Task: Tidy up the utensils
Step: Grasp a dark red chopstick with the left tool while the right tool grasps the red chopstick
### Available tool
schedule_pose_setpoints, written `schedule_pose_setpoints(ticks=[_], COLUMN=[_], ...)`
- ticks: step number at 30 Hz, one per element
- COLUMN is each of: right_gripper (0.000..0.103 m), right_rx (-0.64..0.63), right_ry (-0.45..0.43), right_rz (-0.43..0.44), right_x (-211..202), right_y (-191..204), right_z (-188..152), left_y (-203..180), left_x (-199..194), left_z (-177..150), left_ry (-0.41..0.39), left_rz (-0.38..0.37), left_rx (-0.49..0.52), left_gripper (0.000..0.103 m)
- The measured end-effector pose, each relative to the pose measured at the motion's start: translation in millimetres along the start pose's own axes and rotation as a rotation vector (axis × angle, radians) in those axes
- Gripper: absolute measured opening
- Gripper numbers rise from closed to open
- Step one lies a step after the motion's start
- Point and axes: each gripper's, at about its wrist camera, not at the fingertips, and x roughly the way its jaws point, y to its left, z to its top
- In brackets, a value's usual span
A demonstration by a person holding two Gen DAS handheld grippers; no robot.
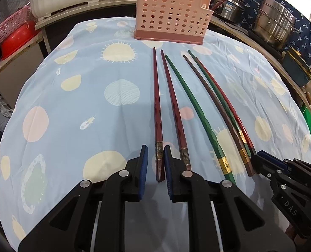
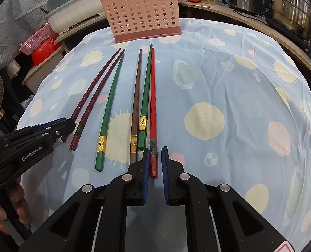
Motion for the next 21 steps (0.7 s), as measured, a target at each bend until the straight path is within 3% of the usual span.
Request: schedule_pose_setpoints(ticks=[4,21], right_gripper=[0.007,0.007], right_rx=[0.006,0.039], right_ry=[-0.001,-0.045], right_rz=[0.004,0.035], right_x=[-1,-24], right_y=[-2,-5], right_z=[0,4], left_y=[2,3], left_x=[-1,-30], left_z=[0,3], left_ry=[0.007,-0.012], left_rz=[-0.012,-0.047], left_rx=[-0.004,-0.027], left_gripper=[0.007,0.007])
